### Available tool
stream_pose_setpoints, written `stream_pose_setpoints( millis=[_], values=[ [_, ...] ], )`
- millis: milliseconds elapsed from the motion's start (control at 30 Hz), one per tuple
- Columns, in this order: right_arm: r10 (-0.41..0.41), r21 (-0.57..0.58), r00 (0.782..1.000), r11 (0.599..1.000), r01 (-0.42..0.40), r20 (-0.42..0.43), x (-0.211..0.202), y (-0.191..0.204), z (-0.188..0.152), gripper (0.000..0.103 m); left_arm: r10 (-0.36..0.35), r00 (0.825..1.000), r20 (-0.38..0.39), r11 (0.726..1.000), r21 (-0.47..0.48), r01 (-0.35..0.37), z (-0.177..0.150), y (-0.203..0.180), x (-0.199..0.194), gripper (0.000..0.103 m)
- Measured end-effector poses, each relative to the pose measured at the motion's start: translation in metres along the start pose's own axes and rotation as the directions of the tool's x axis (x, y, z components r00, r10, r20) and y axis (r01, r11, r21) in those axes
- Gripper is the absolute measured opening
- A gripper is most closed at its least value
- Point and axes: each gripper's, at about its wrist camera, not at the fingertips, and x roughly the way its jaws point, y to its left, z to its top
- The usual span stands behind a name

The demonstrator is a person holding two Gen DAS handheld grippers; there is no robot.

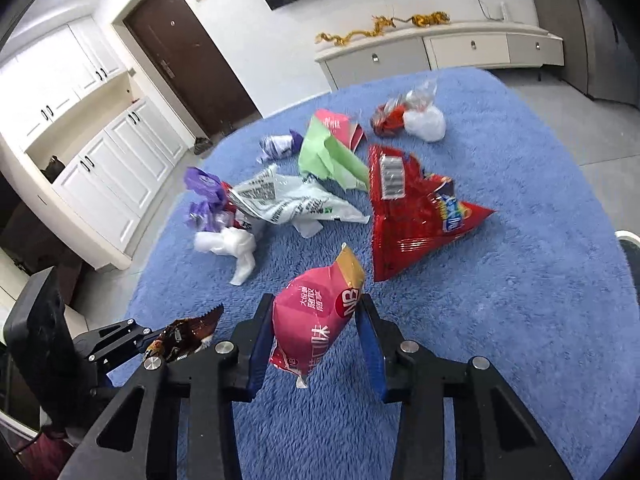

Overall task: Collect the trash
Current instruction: 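Grasp the brown snack wrapper with left tool while right tool grasps pink wrapper, then carry both wrappers over the trash bin and open both tools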

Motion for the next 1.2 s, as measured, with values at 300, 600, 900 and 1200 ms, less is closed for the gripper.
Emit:
stream_pose_setpoints(
  millis=[300, 600, 900, 1200],
  values=[
    [-0.082, 0.029, 0.988, 0.996, 0.079, 0.129, -0.064, -0.036, 0.013, 0.038, -0.014, 0.997, 0.071, 0.999, 0.03, 0.011, 0.054, -0.039, -0.017, 0.031],
    [-0.343, 0.215, 0.92, 0.929, 0.302, 0.189, -0.146, -0.163, 0.014, 0.038, -0.163, 0.984, 0.069, 0.976, 0.154, 0.151, 0.145, -0.144, 0.025, 0.031],
    [-0.515, 0.428, 0.844, 0.803, 0.415, 0.147, -0.182, -0.301, 0.001, 0.038, -0.254, 0.964, -0.073, 0.936, 0.234, 0.264, 0.223, -0.278, 0.134, 0.031],
    [-0.553, 0.534, 0.832, 0.718, 0.446, 0.048, -0.159, -0.408, -0.008, 0.041, -0.303, 0.938, -0.17, 0.925, 0.184, 0.333, 0.269, -0.36, 0.253, 0.034]
  ],
)
